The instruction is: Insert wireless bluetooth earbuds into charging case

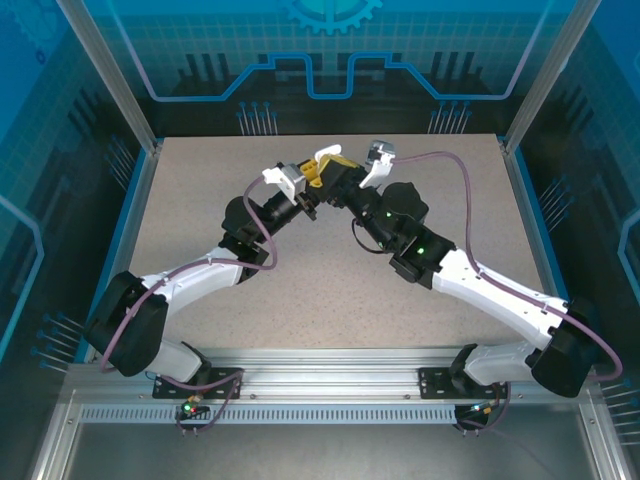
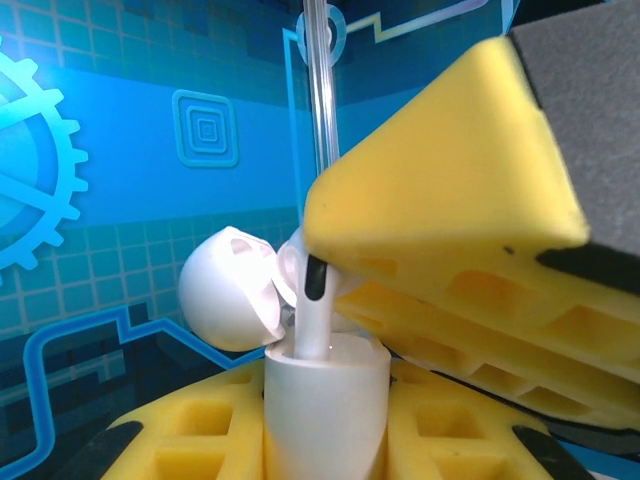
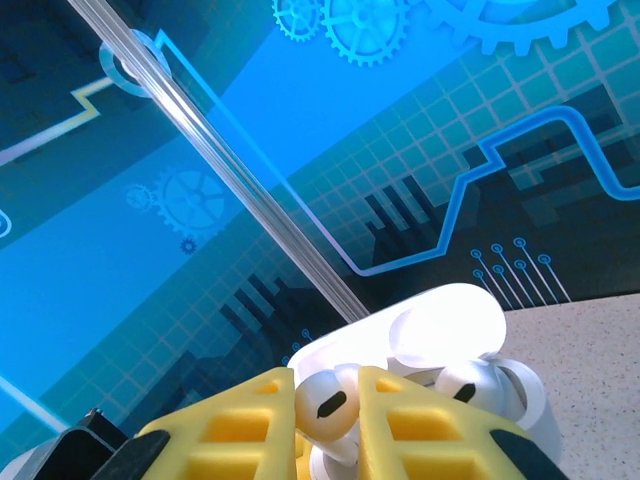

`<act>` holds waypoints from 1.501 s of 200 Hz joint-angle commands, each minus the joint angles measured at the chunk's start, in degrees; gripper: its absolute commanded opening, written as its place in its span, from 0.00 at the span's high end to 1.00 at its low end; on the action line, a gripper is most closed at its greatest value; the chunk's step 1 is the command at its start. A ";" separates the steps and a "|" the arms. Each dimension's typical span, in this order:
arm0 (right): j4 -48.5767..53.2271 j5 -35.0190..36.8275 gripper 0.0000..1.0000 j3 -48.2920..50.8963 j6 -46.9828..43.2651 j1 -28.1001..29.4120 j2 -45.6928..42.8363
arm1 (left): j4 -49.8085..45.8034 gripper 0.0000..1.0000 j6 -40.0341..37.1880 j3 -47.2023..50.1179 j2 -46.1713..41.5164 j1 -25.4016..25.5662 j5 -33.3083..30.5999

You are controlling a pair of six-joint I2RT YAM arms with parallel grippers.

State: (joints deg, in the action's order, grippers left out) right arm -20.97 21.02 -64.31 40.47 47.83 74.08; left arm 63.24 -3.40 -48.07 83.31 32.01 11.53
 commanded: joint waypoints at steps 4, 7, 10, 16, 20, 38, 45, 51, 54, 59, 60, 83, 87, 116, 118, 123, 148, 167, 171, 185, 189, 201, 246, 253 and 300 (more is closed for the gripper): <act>8.05 0.17 0.82 -2.97 0.22 -0.36 1.34 | 3.02 1.00 -1.08 -1.58 -1.73 0.34 -0.85; 8.40 0.23 0.82 -3.15 0.30 -0.44 1.43 | 2.98 1.00 -1.13 -1.62 -1.74 0.30 -0.83; 8.79 0.25 0.82 -3.32 0.36 -0.38 1.54 | 2.99 1.00 -1.17 -1.61 -1.81 0.39 -0.83; 9.58 0.38 0.83 -3.72 0.47 -0.38 1.60 | 2.84 1.00 -1.24 -1.58 -1.90 0.37 -0.83; 10.37 0.54 0.83 -4.00 0.67 -0.43 1.67 | 2.83 1.00 -1.30 -1.51 -1.96 0.34 -0.89; 12.28 1.12 0.83 -4.68 1.34 -0.48 1.95 | 2.65 1.00 -1.43 -1.46 -2.19 0.36 -1.16; 12.36 1.09 0.82 -4.64 1.62 -0.48 1.99 | 2.60 1.00 -1.52 -1.34 -2.26 0.34 -1.16; 12.36 1.21 0.81 -4.61 1.72 -0.59 2.02 | 2.54 1.00 -1.52 -1.32 -2.27 0.34 -1.16; 12.40 1.21 0.80 -4.67 1.80 -0.58 1.96 | 2.50 1.00 -1.52 -1.32 -2.35 0.34 -1.16; 12.44 1.22 0.78 -4.76 1.94 -0.55 1.96 | 2.50 1.00 -1.52 -1.32 -2.36 0.27 -1.14; 12.45 1.22 0.78 -4.81 1.96 -0.55 1.95 | 2.50 1.00 -1.52 -1.32 -2.36 0.30 -1.15; 13.01 1.62 0.70 -5.63 2.11 -0.75 2.12 | 2.57 1.00 -1.26 -1.17 -2.37 0.29 -1.08; 13.05 1.61 0.69 -5.77 2.16 -0.73 2.16 | 2.58 1.00 -1.26 -1.15 -2.36 0.34 -1.07; 12.83 1.70 0.65 -6.42 2.33 -1.00 2.30 | 2.67 1.00 -1.02 -1.15 -2.39 0.30 -0.98; 12.87 1.74 0.65 -6.43 2.31 -1.08 2.30 | 2.67 1.00 -0.96 -1.15 -2.41 0.28 -0.98; 12.89 1.73 0.65 -6.52 2.40 -1.14 2.30 | 2.67 1.00 -0.95 -1.14 -2.40 0.33 -0.97; 12.84 1.79 0.62 -6.70 2.75 -1.32 2.30 | 2.68 1.00 -0.95 -1.06 -2.36 0.36 -0.92; 12.89 1.82 0.57 -6.92 2.94 -1.51 2.23 | 2.70 1.00 -0.91 -0.97 -2.36 0.33 -0.98; 12.87 1.86 0.57 -7.01 2.82 -1.48 2.22 | 2.74 1.00 -0.91 -1.01 -2.36 0.33 -1.03; 13.15 1.52 0.54 -7.48 2.94 -1.56 2.28 | 2.80 1.00 -0.82 -1.10 -2.29 0.31 -0.94; 13.11 1.38 0.54 -7.49 2.87 -1.52 2.34 | 2.79 1.00 -0.72 -1.06 -2.27 0.38 -0.90; 13.08 1.26 0.52 -7.83 2.86 -1.61 2.29 | 2.83 1.00 -0.65 -1.10 -2.27 0.34 -0.91; 13.06 1.15 0.52 -8.28 2.90 -1.93 2.56 | 2.85 1.00 0.01 -1.07 -2.10 0.31 -0.89; 12.98 1.07 0.52 -8.20 2.94 -1.87 2.63 | 2.93 1.00 0.14 -1.06 -2.03 0.38 -1.02; 12.97 -0.30 0.52 -8.72 2.27 -2.19 2.40 | 2.60 1.00 0.49 -0.98 -1.75 0.33 -1.07</act>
State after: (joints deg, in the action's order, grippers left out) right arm -9.58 21.43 -71.31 43.07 46.72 75.79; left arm 61.73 -3.36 -48.07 83.22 31.99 10.04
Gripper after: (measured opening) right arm 0.479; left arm 0.235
